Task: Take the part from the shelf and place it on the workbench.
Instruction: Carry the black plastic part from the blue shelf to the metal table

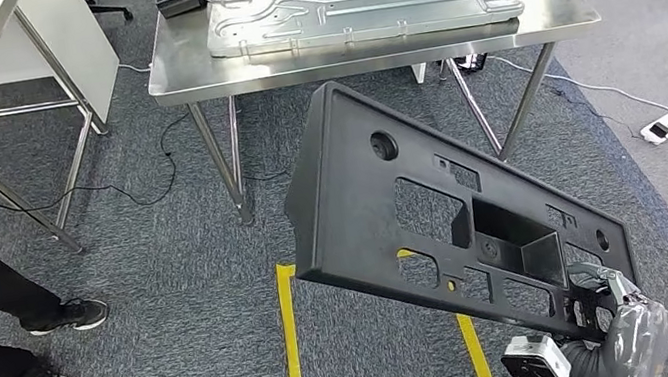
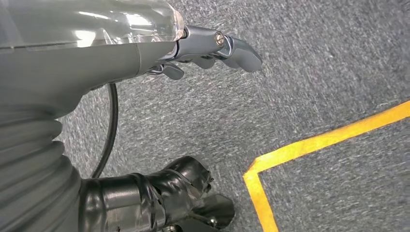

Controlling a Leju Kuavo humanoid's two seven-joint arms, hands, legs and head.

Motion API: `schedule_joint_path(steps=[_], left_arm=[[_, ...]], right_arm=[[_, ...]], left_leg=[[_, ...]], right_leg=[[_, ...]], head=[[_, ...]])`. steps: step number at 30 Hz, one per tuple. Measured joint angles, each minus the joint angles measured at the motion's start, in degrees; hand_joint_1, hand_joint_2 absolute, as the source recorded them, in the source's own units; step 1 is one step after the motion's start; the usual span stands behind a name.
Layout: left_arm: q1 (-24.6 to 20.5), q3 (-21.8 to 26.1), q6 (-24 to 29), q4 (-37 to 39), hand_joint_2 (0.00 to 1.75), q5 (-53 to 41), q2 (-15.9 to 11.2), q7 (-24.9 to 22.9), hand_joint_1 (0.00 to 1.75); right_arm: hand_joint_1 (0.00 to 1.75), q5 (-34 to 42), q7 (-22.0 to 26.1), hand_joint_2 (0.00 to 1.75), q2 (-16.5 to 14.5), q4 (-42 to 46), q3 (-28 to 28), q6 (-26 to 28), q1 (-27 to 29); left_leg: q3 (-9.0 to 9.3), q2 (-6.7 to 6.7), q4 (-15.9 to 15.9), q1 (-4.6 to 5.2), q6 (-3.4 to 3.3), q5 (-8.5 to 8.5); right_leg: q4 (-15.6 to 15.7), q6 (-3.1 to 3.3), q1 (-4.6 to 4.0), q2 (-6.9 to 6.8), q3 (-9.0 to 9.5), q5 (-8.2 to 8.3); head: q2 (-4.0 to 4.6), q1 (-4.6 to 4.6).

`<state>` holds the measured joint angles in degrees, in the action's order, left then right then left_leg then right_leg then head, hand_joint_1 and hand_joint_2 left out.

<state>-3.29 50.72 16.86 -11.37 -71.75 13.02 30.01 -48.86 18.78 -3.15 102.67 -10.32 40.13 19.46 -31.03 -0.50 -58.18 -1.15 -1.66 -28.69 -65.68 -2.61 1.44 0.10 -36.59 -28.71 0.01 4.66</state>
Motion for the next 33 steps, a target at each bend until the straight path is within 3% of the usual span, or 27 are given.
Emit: schedule_joint_path(steps=[2,4,7,9,11,12,13,15,17,21,23,26,27,28,29,31,33], left_arm=[[0.0,0.0,-0.1,0.0,1.75,-0.1,0.0,0.2,0.00],[-0.1,0.0,-0.1,0.0,1.75,-0.1,0.0,0.2,0.00],[-0.1,0.0,-0.1,0.0,1.75,-0.2,0.0,0.3,0.00],[-0.1,0.1,-0.1,0.0,1.75,-0.2,0.0,0.3,0.00],[0.0,0.1,-0.1,0.0,1.75,-0.2,0.0,0.3,0.00],[0.1,0.1,-0.1,0.0,1.75,-0.2,0.0,0.3,0.00],[0.2,0.1,-0.1,0.0,1.75,-0.2,0.0,0.3,0.00],[0.2,0.1,-0.1,0.0,1.75,-0.3,0.0,0.3,0.00],[0.2,0.1,-0.1,0.0,1.75,-0.3,-0.2,0.3,0.00],[0.1,0.1,-0.1,0.0,1.75,-0.3,-0.3,0.3,0.00],[0.1,0.1,-0.1,0.0,1.75,-0.3,-0.3,0.4,0.00],[0.0,0.1,-0.1,0.0,1.75,-0.4,-0.3,0.4,0.00],[0.0,0.1,-0.1,0.0,1.75,-0.4,-0.3,0.3,0.00],[0.1,0.1,-0.1,0.0,1.75,-0.4,-0.3,0.3,0.00],[0.1,0.1,-0.1,0.0,1.75,-0.4,-0.2,0.3,0.00],[0.0,0.2,-0.1,0.0,1.75,-0.5,-0.2,0.3,0.00],[0.0,0.2,-0.1,0.0,1.75,-0.5,-0.2,0.3,0.00]], right_arm=[[1.75,0.3,0.0,1.75,0.0,0.0,0.0,0.0,-0.1],[1.75,0.5,0.0,1.75,0.1,0.0,-0.1,0.0,-0.1],[1.75,0.8,0.1,1.75,0.0,0.0,-0.1,0.0,-0.1],[1.75,1.0,0.3,1.75,0.0,0.0,-0.2,0.0,-0.1],[1.75,1.2,0.4,1.75,0.0,0.0,-0.3,0.0,-0.1],[1.75,1.2,0.5,1.75,0.0,0.0,-0.3,0.0,-0.1],[1.75,1.3,0.6,1.75,0.0,0.0,-0.3,0.0,-0.1],[1.75,1.4,0.6,1.75,0.0,0.0,-0.3,0.0,-0.1],[1.75,1.4,0.7,1.75,0.0,0.0,-0.3,0.0,-0.1],[1.75,1.5,0.7,1.75,0.1,0.0,-0.3,0.0,-0.2],[1.75,1.5,0.7,1.75,0.1,0.1,-0.3,0.0,-0.2],[1.75,1.5,0.8,1.75,0.1,0.0,-0.3,0.0,-0.3],[1.75,1.6,0.8,1.75,0.1,0.0,-0.3,0.0,-0.2],[1.75,1.6,0.8,1.75,0.1,0.0,-0.3,0.0,-0.2],[1.75,1.6,0.8,1.75,0.1,-0.1,-0.3,0.0,-0.2],[1.75,1.6,0.8,1.75,0.1,-0.1,-0.3,0.0,-0.3],[1.75,1.6,0.8,1.75,0.1,-0.1,-0.3,0.0,-0.3]], left_leg=[[0.43,-0.03,0.0,0.11,0.65,-0.48],[0.69,-0.14,0.2,0.21,1.35,-0.66],[0.47,-0.21,-1.0,0.14,2.21,-1.83],[-2.41,-0.08,-7.1,0.06,2.38,-4.57],[-6.82,-0.05,-14.5,0.06,2.44,-6.88],[-8.19,-0.05,-16.2,0.06,2.43,-6.60],[-8.59,-0.04,-15.8,0.06,2.35,-5.19],[-6.58,0.02,-9.4,0.16,1.82,-0.31],[-4.09,0.10,-3.3,0.46,1.15,2.27],[-2.88,0.16,-1.0,0.62,0.34,1.79],[-1.96,0.15,-0.1,0.24,-0.25,1.73],[-0.92,0.08,0.2,0.17,-0.69,1.04],[-0.56,0.08,0.1,0.14,-0.63,0.69],[-0.08,0.10,0.1,0.08,-0.50,0.28],[0.53,0.14,0.1,-0.01,-0.31,-0.18],[1.72,0.20,0.1,-0.14,0.28,-1.19],[2.21,0.24,0.1,-0.06,1.01,-1.91]], right_leg=[[5.4,0.47,-0.32,-0.34,2.47,1.72],[6.6,1.17,-0.72,-0.27,2.86,1.36],[7.4,2.50,-0.40,-0.04,3.62,1.30],[7.7,3.31,-0.46,-0.12,4.32,1.06],[7.6,3.83,-0.75,-0.05,4.73,0.63],[7.6,3.94,-0.90,0.08,5.01,0.37],[7.5,3.95,-1.02,0.25,5.37,0.06],[7.4,3.81,-1.18,0.55,6.22,-0.76],[7.1,3.34,-1.40,0.71,6.56,-1.57],[7.1,2.14,-1.30,0.70,6.78,-2.27],[4.3,1.56,-1.19,0.51,5.77,-3.76],[-6.1,0.77,-0.60,0.35,-0.36,-7.41],[-8.3,0.54,-0.38,0.30,-2.14,-7.43],[-8.4,0.36,-0.18,0.25,-2.96,-6.23],[-6.4,0.23,0.01,0.18,-2.65,-3.94],[0.9,0.14,0.12,-0.03,-0.12,0.90],[5.3,0.55,-0.18,-0.15,1.82,2.14]], head=[[0.00,-0.01],[-0.01,-0.02],[-0.01,-0.07],[0.00,-0.10],[0.00,-0.12],[0.00,-0.13],[0.01,-0.13],[0.01,-0.12],[0.00,-0.10],[0.01,-0.09],[0.00,-0.01],[0.00,0.05],[0.01,0.04],[0.01,0.05],[0.00,0.04],[0.01,0.06],[0.01,0.05]])
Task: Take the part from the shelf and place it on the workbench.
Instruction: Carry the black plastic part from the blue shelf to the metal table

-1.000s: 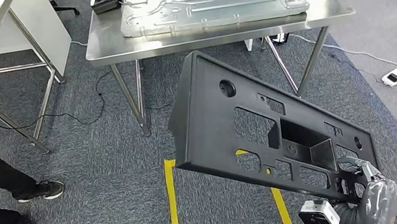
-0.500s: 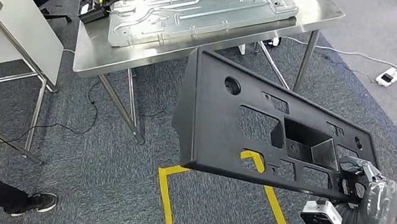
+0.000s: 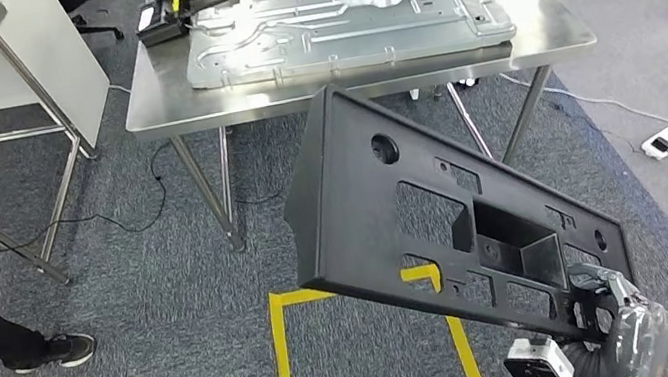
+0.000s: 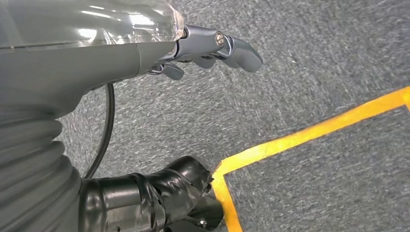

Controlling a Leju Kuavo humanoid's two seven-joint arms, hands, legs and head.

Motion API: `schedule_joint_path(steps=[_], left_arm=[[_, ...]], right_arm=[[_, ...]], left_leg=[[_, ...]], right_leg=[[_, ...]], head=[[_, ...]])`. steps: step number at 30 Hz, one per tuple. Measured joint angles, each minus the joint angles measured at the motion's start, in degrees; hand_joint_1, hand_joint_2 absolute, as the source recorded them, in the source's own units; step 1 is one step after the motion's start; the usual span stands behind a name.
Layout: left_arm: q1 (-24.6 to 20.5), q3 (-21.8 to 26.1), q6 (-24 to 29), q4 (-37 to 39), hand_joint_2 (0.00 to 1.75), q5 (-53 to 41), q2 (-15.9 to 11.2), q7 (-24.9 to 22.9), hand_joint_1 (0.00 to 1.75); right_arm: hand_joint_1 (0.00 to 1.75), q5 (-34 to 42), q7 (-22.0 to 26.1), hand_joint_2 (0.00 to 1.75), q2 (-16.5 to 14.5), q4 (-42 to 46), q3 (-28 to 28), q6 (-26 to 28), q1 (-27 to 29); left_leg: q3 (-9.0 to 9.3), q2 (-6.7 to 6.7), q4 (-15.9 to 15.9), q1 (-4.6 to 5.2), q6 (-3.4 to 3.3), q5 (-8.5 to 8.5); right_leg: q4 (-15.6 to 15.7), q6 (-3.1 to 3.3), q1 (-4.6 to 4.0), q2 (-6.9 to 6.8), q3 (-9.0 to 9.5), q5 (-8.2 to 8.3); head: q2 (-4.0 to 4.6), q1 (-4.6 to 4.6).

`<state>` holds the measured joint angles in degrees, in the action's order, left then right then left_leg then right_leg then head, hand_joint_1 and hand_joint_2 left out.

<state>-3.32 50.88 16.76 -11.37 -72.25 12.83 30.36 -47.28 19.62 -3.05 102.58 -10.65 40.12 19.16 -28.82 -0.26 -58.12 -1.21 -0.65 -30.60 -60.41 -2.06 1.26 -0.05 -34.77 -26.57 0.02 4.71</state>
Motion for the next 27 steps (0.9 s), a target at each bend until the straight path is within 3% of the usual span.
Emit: schedule_joint_path(steps=[3,5,6,8,9,10,11,13,15,17,20,22,24,25,26,27], left_arm=[[-0.1,0.0,0.0,0.0,1.75,-0.2,0.0,0.0,0.00],[-0.2,0.0,0.0,0.0,1.75,-0.3,0.0,0.0,0.00],[-0.2,0.0,0.0,0.0,1.75,-0.3,0.0,0.0,0.00],[-0.1,0.0,0.0,0.0,1.75,-0.3,0.0,0.0,0.00],[0.0,0.0,0.0,0.0,1.75,-0.3,0.0,0.0,0.00],[0.1,0.0,0.0,0.0,1.75,-0.3,0.0,0.0,0.00],[0.2,0.0,0.0,0.0,1.75,-0.3,0.0,0.0,0.00],[0.2,0.0,0.0,0.0,1.75,-0.3,0.0,0.0,0.00],[0.1,0.0,0.0,0.0,1.75,-0.3,-0.1,0.0,0.00],[0.0,0.0,0.0,0.0,1.75,-0.4,-0.1,0.0,0.00],[0.1,0.0,0.0,0.0,1.75,-0.3,-0.1,0.0,0.00],[0.0,0.0,0.0,0.0,1.75,-0.3,-0.1,0.0,0.00],[-0.1,0.0,0.0,0.0,1.75,-0.3,0.0,0.0,0.00],[0.0,0.0,0.0,0.0,1.75,-0.3,0.0,0.0,0.00],[0.0,0.1,0.0,0.0,1.75,-0.3,0.0,0.0,0.00],[0.1,0.1,0.0,0.0,1.75,-0.3,0.0,0.0,0.00]], right_arm=[[1.75,0.0,0.0,1.75,0.0,0.0,0.0,0.0,0.0],[1.75,0.0,0.1,1.75,0.0,0.1,0.0,0.0,0.0],[1.75,0.0,0.1,1.75,0.0,0.1,0.0,0.0,0.0],[1.75,0.0,0.2,1.75,0.0,0.1,-0.1,0.0,-0.1],[1.75,0.0,0.2,1.75,0.0,0.1,-0.1,0.0,-0.1],[1.75,0.0,0.2,1.75,0.0,0.1,-0.1,0.0,-0.1],[1.75,0.0,0.2,1.75,0.0,0.1,-0.1,0.0,-0.1],[1.75,0.0,0.3,1.75,0.0,0.1,-0.1,0.0,-0.1],[1.75,0.0,0.5,1.75,0.0,0.1,-0.1,0.0,-0.2],[1.75,0.0,0.6,1.75,0.0,0.1,-0.2,0.0,-0.2],[1.75,0.0,0.8,1.75,0.0,0.2,-0.2,0.0,-0.3],[1.75,0.0,0.9,1.75,0.0,0.2,-0.2,0.0,-0.3],[1.75,0.0,0.9,1.75,0.0,0.2,-0.2,0.0,-0.3],[1.75,0.0,0.9,1.75,0.0,0.1,-0.2,0.0,-0.2],[1.75,0.0,0.9,1.75,0.0,0.1,-0.2,0.0,-0.2],[1.75,0.0,0.9,1.75,0.0,0.1,-0.2,0.0,-0.2]], left_leg=[[0.51,-0.14,0.4,0.01,0.99,-0.49],[-0.11,-0.17,-1.8,-0.08,1.40,-1.87],[-1.58,-0.13,-4.7,-0.10,1.45,-3.19],[-6.38,-0.11,-12.9,-0.06,1.45,-5.91],[-8.61,-0.11,-15.9,-0.05,1.42,-6.23],[-10.04,-0.11,-17.1,-0.03,1.32,-5.38],[-10.35,-0.10,-16.0,0.01,1.12,-3.34],[-8.59,-0.04,-9.3,0.28,0.33,2.12],[-6.52,0.00,-3.7,0.68,-0.33,4.58],[-5.86,0.03,-2.2,0.97,-0.58,4.16],[-4.82,0.09,-0.6,0.44,-1.04,4.12],[-3.95,0.07,0.1,0.28,-1.41,3.93],[-3.30,0.03,0.1,0.23,-1.61,3.38],[-2.91,0.04,0.1,0.18,-1.56,3.01],[-2.41,0.07,0.0,0.08,-1.41,2.59],[-1.80,0.11,0.0,-0.07,-1.16,2.10]], right_leg=[[0.7,1.16,-0.29,0.15,0.63,-0.79],[1.2,2.10,-0.14,0.16,1.37,-1.08],[1.4,2.54,-0.09,0.10,1.81,-1.27],[1.5,3.15,-0.35,0.06,2.44,-1.84],[1.5,3.31,-0.52,0.15,2.80,-2.15],[1.5,3.38,-0.68,0.29,3.23,-2.52],[1.5,3.38,-0.82,0.44,3.77,-2.91],[1.5,3.23,-1.04,0.64,4.92,-3.83],[1.4,2.74,-1.22,0.78,5.43,-4.61],[1.5,2.12,-1.16,0.81,5.48,-4.97],[0.4,1.16,-1.02,0.53,5.37,-5.95],[-5.2,0.46,-0.73,0.38,2.33,-8.15],[-12.2,-0.18,-0.27,0.37,-2.39,-9.89],[-13.6,-0.43,-0.03,0.36,-3.89,-9.38],[-13.0,-0.65,0.21,0.34,-4.40,-7.72],[-10.3,-0.82,0.43,0.28,-3.80,-5.09]], head=[[-0.01,-0.08],[-0.02,-0.09],[-0.02,-0.11],[-0.01,-0.12],[-0.01,-0.12],[-0.01,-0.12],[-0.01,-0.13],[-0.01,-0.08],[0.00,-0.06],[-0.01,-0.10],[-0.01,-0.06],[-0.02,0.03],[-0.02,0.03],[-0.02,0.02],[-0.02,0.03],[-0.02,0.03]])
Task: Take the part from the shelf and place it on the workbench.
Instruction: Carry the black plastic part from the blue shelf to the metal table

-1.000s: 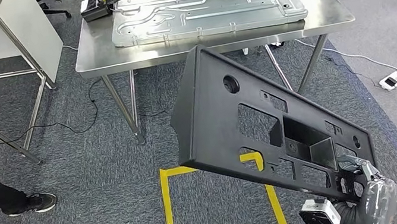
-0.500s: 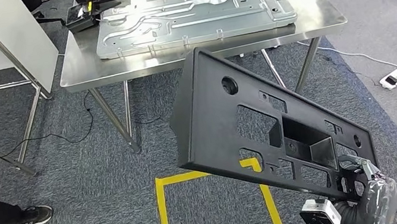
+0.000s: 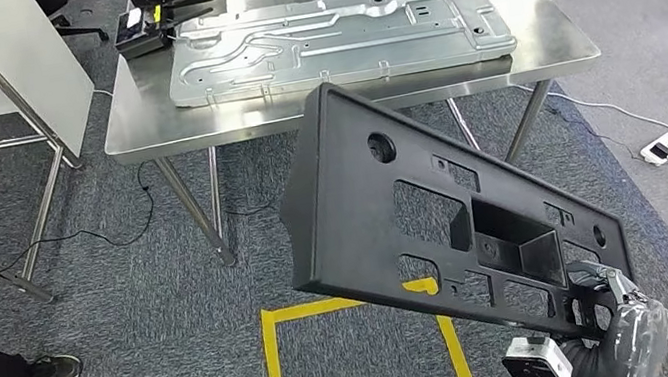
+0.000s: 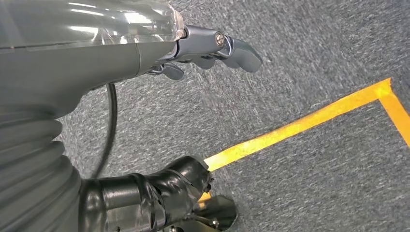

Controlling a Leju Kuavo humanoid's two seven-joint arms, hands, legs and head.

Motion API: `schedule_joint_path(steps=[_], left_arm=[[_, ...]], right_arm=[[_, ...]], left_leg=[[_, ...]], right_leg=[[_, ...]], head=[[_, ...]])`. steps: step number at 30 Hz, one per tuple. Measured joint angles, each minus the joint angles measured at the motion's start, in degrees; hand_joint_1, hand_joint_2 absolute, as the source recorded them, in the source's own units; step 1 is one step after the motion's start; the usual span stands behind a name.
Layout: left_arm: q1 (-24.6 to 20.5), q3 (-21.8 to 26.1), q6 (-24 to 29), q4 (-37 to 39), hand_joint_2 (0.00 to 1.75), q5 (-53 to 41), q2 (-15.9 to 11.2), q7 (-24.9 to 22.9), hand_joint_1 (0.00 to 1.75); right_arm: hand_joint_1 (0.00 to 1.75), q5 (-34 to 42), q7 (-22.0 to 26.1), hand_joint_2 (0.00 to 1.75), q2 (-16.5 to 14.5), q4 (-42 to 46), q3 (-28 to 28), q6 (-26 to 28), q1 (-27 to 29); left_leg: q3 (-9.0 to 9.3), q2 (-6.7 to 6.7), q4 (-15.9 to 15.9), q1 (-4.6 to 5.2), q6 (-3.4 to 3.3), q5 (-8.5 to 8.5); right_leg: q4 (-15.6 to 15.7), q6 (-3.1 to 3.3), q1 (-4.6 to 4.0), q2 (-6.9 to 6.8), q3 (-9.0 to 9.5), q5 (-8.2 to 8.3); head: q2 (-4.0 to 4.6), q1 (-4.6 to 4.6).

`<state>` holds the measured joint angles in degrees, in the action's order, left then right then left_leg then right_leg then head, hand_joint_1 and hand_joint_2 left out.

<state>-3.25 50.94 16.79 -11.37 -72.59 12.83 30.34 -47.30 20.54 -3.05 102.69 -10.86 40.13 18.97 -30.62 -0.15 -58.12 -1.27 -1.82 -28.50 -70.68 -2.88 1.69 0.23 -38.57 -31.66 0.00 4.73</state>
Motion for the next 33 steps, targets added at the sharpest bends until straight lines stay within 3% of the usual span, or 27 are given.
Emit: schedule_joint_path(steps=[2,3,5,8,10,12,13,14,16,18,21,24,25,27,28,29,30,32,33], left_arm=[[0.0,0.0,0.0,0.0,1.75,0.0,0.0,0.0,0.00],[-0.1,0.0,0.0,0.0,1.75,0.0,0.0,0.0,0.00],[-0.1,0.0,0.0,0.0,1.75,0.0,0.0,-0.1,0.00],[-0.2,0.0,0.0,0.0,1.75,0.0,0.0,-0.1,0.00],[-0.2,0.0,0.0,0.0,1.75,0.0,0.0,0.0,0.00],[-0.1,0.0,0.0,0.0,1.75,0.0,0.0,-0.1,0.00],[0.0,0.0,0.0,0.0,1.75,0.0,0.0,-0.1,0.00],[0.1,0.0,0.0,0.0,1.75,0.0,0.0,-0.1,0.00],[0.2,0.0,0.0,0.0,1.75,0.0,0.0,-0.1,0.00],[0.1,0.0,0.0,0.0,1.75,0.0,-0.1,-0.1,0.00],[0.0,0.0,0.1,0.0,1.75,0.0,-0.1,-0.1,0.00],[0.1,0.1,0.1,0.0,1.75,0.0,-0.1,-0.1,0.00],[0.0,0.1,0.1,0.0,1.75,0.0,-0.1,-0.1,0.00],[-0.1,0.1,0.1,0.0,1.75,0.0,-0.1,-0.1,0.00],[-0.1,0.1,0.1,0.0,1.75,0.0,-0.1,-0.1,0.00],[0.0,0.1,0.1,0.0,1.75,0.0,-0.1,-0.1,0.00],[0.1,0.1,0.1,0.0,1.75,0.0,-0.1,-0.1,0.00],[0.1,0.1,0.1,0.0,1.75,0.0,0.0,-0.1,0.00],[0.1,0.1,0.1,0.0,1.75,0.0,0.0,-0.1,0.00]], right_arm=[[1.75,0.0,0.1,1.75,0.0,0.0,0.0,0.0,0.0],[1.75,0.0,0.2,1.75,0.0,0.0,0.0,0.0,0.0],[1.75,0.0,0.2,1.75,0.0,0.0,0.0,0.0,0.0],[1.75,0.0,0.3,1.75,0.0,0.0,-0.1,0.0,0.0],[1.75,0.0,0.3,1.75,0.0,0.1,-0.1,0.0,0.0],[1.75,0.0,0.3,1.75,0.0,0.1,-0.1,0.0,0.0],[1.75,0.0,0.3,1.75,0.0,0.0,-0.1,0.0,0.0],[1.75,0.0,0.3,1.75,0.0,0.0,-0.1,0.0,0.0],[1.75,0.0,0.3,1.75,0.0,0.0,-0.1,0.0,0.0],[1.75,0.0,0.4,1.75,0.0,0.0,-0.1,0.0,-0.1],[1.75,0.1,0.6,1.75,0.0,0.0,-0.1,0.0,-0.1],[1.75,0.1,0.8,1.75,0.0,0.2,-0.1,0.0,-0.2],[1.75,0.2,0.8,1.75,0.0,0.2,-0.1,0.0,-0.2],[1.75,0.3,0.9,1.75,0.0,0.2,-0.1,0.0,-0.2],[1.75,0.3,0.8,1.75,0.0,0.2,-0.1,0.0,-0.2],[1.75,0.3,0.8,1.75,0.0,0.1,-0.1,0.0,-0.1],[1.75,0.4,0.8,1.75,0.0,0.1,-0.1,0.0,-0.1],[1.75,0.4,0.8,1.75,0.0,0.0,-0.1,0.0,-0.1],[1.75,0.4,0.8,1.75,0.0,0.0,-0.1,0.0,-0.1]], left_leg=[[0.91,0.11,-0.2,-0.14,0.72,-1.07],[1.15,0.15,-0.2,-0.11,1.14,-1.46],[1.38,0.16,0.0,0.06,1.91,-1.80],[1.53,0.06,-0.8,-0.07,2.76,-2.65],[-1.20,0.07,-6.3,-0.10,2.90,-5.08],[-5.93,0.07,-14.0,-0.07,2.88,-7.35],[-7.68,0.07,-16.1,-0.04,2.79,-7.17],[-8.47,0.07,-16.2,0.01,2.61,-5.82],[-7.20,0.11,-10.5,0.30,1.82,-0.65],[-4.89,0.12,-4.3,0.86,0.74,2.42],[-3.51,0.13,-1.5,1.36,0.11,2.03],[-1.89,0.12,0.5,0.72,-0.23,2.24],[-1.31,0.09,1.0,0.55,-0.40,2.22],[-0.66,0.09,1.2,0.52,-0.63,1.75],[-0.30,0.10,1.2,0.49,-0.64,1.40],[0.16,0.12,1.1,0.45,-0.54,0.98],[0.74,0.15,1.1,0.36,-0.37,0.49],[1.95,0.23,0.9,0.17,0.22,-0.64],[2.29,0.27,0.7,0.18,0.63,-1.20]], right_leg=[[7.0,-0.10,0.09,-0.19,2.42,4.26],[9.2,0.14,-0.03,-0.25,3.36,5.07],[10.3,0.93,-0.46,-0.17,3.91,4.59],[11.2,2.40,-0.28,-0.04,4.66,4.28],[11.6,3.26,-0.31,-0.19,5.56,3.88],[11.6,3.87,-0.67,-0.23,6.21,3.27],[11.6,4.03,-0.88,-0.13,6.61,2.93],[11.6,4.10,-1.07,0.01,7.10,2.56],[11.6,4.07,-1.37,0.27,8.30,1.72],[11.6,3.69,-1.62,0.38,8.98,0.90],[11.9,2.83,-1.44,0.36,9.13,0.42],[10.3,2.04,-1.41,0.07,9.01,-0.74],[7.6,1.80,-1.29,-0.01,7.62,-1.83],[0.3,1.29,-0.98,-0.03,2.93,-3.98],[-2.2,1.02,-0.75,-0.04,0.81,-4.06],[-2.8,0.78,-0.52,-0.05,-0.37,-2.98],[-1.3,0.56,-0.29,-0.09,-0.46,-0.80],[5.4,0.33,0.05,-0.22,1.60,4.17],[8.4,0.45,0.00,-0.25,2.80,5.42]], head=[[0.01,0.04],[0.01,0.02],[0.01,-0.03],[0.00,-0.11],[0.01,-0.13],[0.02,-0.14],[0.01,-0.15],[0.01,-0.14],[0.00,-0.14],[0.00,-0.12],[0.00,-0.19],[0.01,-0.08],[0.01,-0.02],[0.01,0.02],[0.01,0.03],[0.01,0.02],[0.01,0.03],[0.01,0.04],[0.01,0.04]])
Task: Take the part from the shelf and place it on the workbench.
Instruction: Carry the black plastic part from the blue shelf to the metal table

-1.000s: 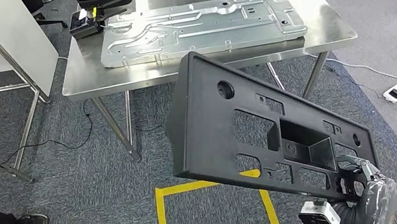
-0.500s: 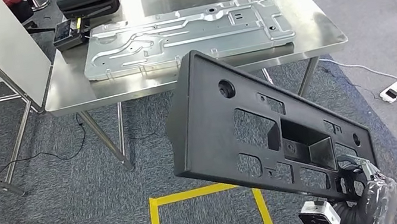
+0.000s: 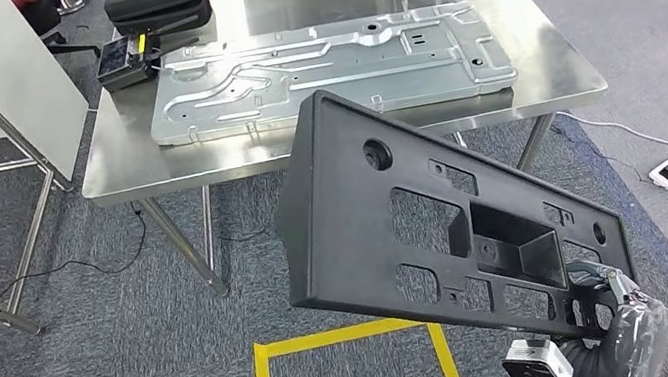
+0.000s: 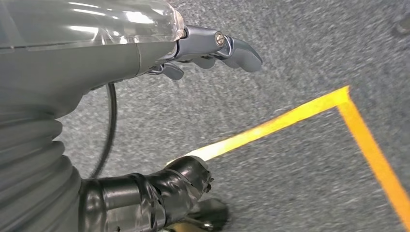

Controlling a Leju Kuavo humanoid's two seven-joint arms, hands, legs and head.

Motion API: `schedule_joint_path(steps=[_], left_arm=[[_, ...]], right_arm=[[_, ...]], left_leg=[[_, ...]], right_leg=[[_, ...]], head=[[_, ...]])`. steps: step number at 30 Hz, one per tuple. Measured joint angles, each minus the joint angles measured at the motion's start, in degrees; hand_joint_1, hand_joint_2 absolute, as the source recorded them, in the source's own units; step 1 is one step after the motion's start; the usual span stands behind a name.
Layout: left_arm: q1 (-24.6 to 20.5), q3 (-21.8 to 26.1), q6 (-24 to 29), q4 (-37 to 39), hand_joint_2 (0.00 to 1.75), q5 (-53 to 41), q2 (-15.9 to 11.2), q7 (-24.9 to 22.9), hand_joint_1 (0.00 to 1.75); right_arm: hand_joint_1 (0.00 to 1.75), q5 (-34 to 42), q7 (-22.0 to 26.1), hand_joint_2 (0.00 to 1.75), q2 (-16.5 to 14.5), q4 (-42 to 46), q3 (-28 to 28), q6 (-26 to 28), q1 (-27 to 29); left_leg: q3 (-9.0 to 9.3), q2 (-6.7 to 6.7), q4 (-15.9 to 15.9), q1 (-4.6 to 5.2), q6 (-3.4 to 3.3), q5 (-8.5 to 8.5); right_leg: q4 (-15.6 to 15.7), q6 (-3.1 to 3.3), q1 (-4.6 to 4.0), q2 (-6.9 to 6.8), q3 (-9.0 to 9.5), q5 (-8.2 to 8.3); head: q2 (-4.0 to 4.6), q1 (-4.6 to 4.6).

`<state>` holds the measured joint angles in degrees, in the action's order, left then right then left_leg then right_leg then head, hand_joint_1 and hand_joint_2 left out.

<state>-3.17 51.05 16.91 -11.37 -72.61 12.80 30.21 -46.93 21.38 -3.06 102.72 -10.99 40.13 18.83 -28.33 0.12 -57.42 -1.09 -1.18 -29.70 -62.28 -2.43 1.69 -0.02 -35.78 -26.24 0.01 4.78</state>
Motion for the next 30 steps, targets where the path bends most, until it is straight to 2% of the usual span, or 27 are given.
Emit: schedule_joint_path(steps=[1,4,6,7,9,10,11,12,13,14,15,16,18,20,21,22,24,25,26,27,28,29,30], left_arm=[[-0.1,0.0,0.0,0.0,1.75,0.0,0.0,0.0,0.00],[-0.2,0.0,0.1,0.0,1.75,0.0,0.0,0.0,0.00],[-0.2,0.0,0.1,0.0,1.75,0.0,0.0,0.0,0.00],[-0.3,0.0,0.1,0.0,1.75,0.0,0.0,0.0,0.00],[-0.3,0.0,0.1,0.0,1.75,0.0,0.0,0.1,0.00],[-0.2,0.0,0.2,0.0,1.75,0.0,0.0,0.0,0.00],[-0.1,0.0,0.3,0.0,1.75,0.0,0.0,0.0,0.00],[-0.1,0.0,0.4,0.0,1.75,0.0,0.0,0.0,0.00],[0.0,0.0,0.4,0.0,1.75,0.0,0.0,0.0,0.00],[-0.1,0.0,0.6,0.0,1.75,0.1,0.0,0.1,0.00],[-0.1,0.0,0.8,0.0,1.75,0.1,0.0,0.1,0.00],[-0.2,0.0,1.1,0.0,1.75,0.1,0.0,0.1,0.00],[-0.3,0.0,1.5,0.0,1.75,0.2,0.0,0.2,0.00],[-0.3,0.0,1.6,0.0,1.75,0.2,0.0,0.2,0.00],[-0.2,0.0,1.7,0.0,1.75,0.2,0.0,0.2,0.00],[-0.2,0.1,1.8,0.0,1.75,0.2,0.0,0.2,0.00],[-0.3,0.1,2.4,0.0,1.75,0.1,0.1,0.1,0.00],[-0.3,0.1,2.6,0.0,1.75,0.1,0.1,0.1,0.00],[-0.3,0.1,2.9,0.0,1.75,0.0,0.2,0.1,0.00],[-0.3,0.1,3.1,0.0,1.75,0.0,0.2,0.1,0.00],[-0.3,0.1,3.3,0.0,1.75,0.0,0.3,0.0,0.00],[-0.3,0.1,3.4,0.0,1.75,-0.1,0.3,0.0,0.00],[-0.3,0.1,3.5,0.0,1.75,-0.1,0.3,0.0,0.00]], right_arm=[[1.75,0.0,0.0,1.75,0.0,0.0,0.0,0.0,0.0],[1.75,0.0,0.0,1.75,0.0,0.0,0.0,0.0,-0.1],[1.75,0.0,0.0,1.75,0.0,0.0,0.0,0.0,-0.1],[1.75,0.0,0.1,1.75,0.0,0.0,0.0,0.0,-0.2],[1.75,-0.1,0.1,1.75,0.0,0.0,-0.1,0.0,-0.3],[1.75,-0.1,0.1,1.75,0.0,0.0,-0.1,0.0,-0.3],[1.75,-0.1,0.1,1.75,0.0,0.0,-0.1,0.0,-0.3],[1.75,-0.1,0.2,1.75,0.0,0.0,-0.1,0.0,-0.3],[1.75,-0.2,0.2,1.75,0.0,0.0,-0.1,0.0,-0.4],[1.75,-0.3,0.2,1.75,0.0,0.0,-0.1,0.0,-0.4],[1.75,-0.4,0.2,1.75,0.0,0.0,-0.1,0.0,-0.4],[1.75,-0.5,0.2,1.75,0.0,0.0,-0.1,0.0,-0.5],[1.75,-0.7,0.2,1.75,0.0,0.0,-0.2,0.0,-0.6],[1.75,-0.7,0.2,1.75,0.0,0.1,-0.2,0.0,-0.6],[1.75,-0.7,0.3,1.75,0.0,0.1,-0.2,0.0,-0.6],[1.75,-0.8,0.3,1.75,0.0,0.1,-0.2,0.0,-0.7],[1.75,-0.8,0.2,1.75,0.0,0.1,-0.2,0.0,-0.7],[1.75,-0.9,0.2,1.75,0.0,0.1,-0.2,0.0,-0.7],[1.75,-0.9,0.2,1.75,0.0,0.1,-0.2,0.0,-0.7],[1.75,-0.9,0.2,1.75,0.0,0.0,-0.2,0.0,-0.7],[1.75,-1.0,0.2,1.75,0.0,0.0,-0.2,0.0,-0.7],[1.75,-1.0,0.2,1.75,0.0,0.0,-0.2,0.0,-0.7],[1.75,-1.1,0.2,1.75,0.0,0.0,-0.2,0.0,-0.7]], left_leg=[[0.15,0.02,-0.1,0.06,0.40,-0.39],[0.31,-0.05,0.1,0.14,1.38,-0.97],[-0.09,-0.12,-1.5,-0.03,1.84,-2.10],[-1.29,-0.13,-4.1,-0.09,1.99,-3.37],[-5.81,-0.12,-12.1,-0.10,2.07,-6.43],[-8.09,-0.12,-15.6,-0.10,2.07,-7.25],[-9.62,-0.12,-17.4,-0.09,1.99,-6.92],[-10.06,-0.12,-16.8,-0.07,1.81,-5.30],[-9.48,-0.11,-14.1,-0.01,1.50,-2.80],[-8.26,-0.10,-10.2,0.14,1.05,-0.07],[-6.99,-0.10,-6.6,0.34,0.60,1.82],[-5.99,-0.11,-4.0,0.54,0.29,2.85],[-5.30,-0.08,-2.3,0.88,0.03,2.88],[-4.94,-0.04,-1.5,0.73,-0.25,3.14],[-4.67,-0.05,-1.0,0.58,-0.48,3.35],[-4.40,-0.08,-0.5,0.39,-0.71,3.55],[-4.17,-0.14,-0.3,0.34,-1.00,3.58],[-4.15,-0.15,-0.3,0.34,-1.06,3.49],[-4.09,-0.15,-0.4,0.35,-1.08,3.36],[-3.98,-0.13,-0.4,0.34,-1.05,3.20],[-3.82,-0.09,-0.6,0.33,-0.97,2.99],[-3.64,-0.05,-0.8,0.33,-0.82,2.72],[-3.53,-0.01,-1.0,0.44,-0.59,2.43]], right_leg=[[1.7,0.27,-0.11,-0.01,0.71,0.36],[2.3,1.52,-0.38,0.17,1.07,-0.46],[2.7,2.32,-0.31,0.18,1.57,-0.74],[2.9,2.70,-0.29,0.11,1.91,-0.87],[2.9,3.29,-0.50,-0.06,2.42,-1.28],[2.9,3.47,-0.63,-0.04,2.66,-1.49],[2.9,3.59,-0.76,0.03,2.97,-1.73],[2.9,3.61,-0.88,0.14,3.35,-1.98],[2.9,3.60,-0.98,0.26,3.80,-2.25],[2.9,3.54,-1.05,0.34,4.19,-2.55],[2.9,3.36,-1.20,0.40,4.46,-2.86],[2.8,3.12,-1.26,0.44,4.58,-3.10],[2.9,2.44,-1.25,0.46,4.57,-3.33],[3.0,1.79,-1.16,0.38,4.75,-3.50],[2.1,1.53,-1.11,0.33,4.47,-4.13],[0.3,1.30,-1.08,0.31,3.65,-5.32],[-6.4,0.93,-0.88,0.29,0.20,-8.62],[-9.7,0.73,-0.82,0.29,-1.70,-9.75],[-11.6,0.56,-0.76,0.28,-3.00,-9.88],[-11.5,0.45,-0.68,0.27,-3.30,-8.87],[-9.3,0.41,-0.59,0.24,-2.50,-6.89],[-5.5,0.43,-0.47,0.18,-0.89,-4.53],[-1.9,0.54,-0.48,0.12,0.69,-2.89]], head=[[0.00,-0.03],[-0.01,-0.12],[-0.01,-0.13],[0.00,-0.13],[0.01,-0.13],[0.01,-0.13],[0.01,-0.13],[0.02,-0.13],[0.01,-0.13],[0.01,-0.13],[0.01,-0.12],[0.01,-0.12],[0.01,-0.12],[0.00,-0.11],[0.00,-0.10],[0.00,-0.08],[0.01,-0.05],[0.00,-0.06],[0.00,-0.06],[0.00,-0.06],[0.00,-0.06],[0.00,-0.05],[0.00,-0.06]])
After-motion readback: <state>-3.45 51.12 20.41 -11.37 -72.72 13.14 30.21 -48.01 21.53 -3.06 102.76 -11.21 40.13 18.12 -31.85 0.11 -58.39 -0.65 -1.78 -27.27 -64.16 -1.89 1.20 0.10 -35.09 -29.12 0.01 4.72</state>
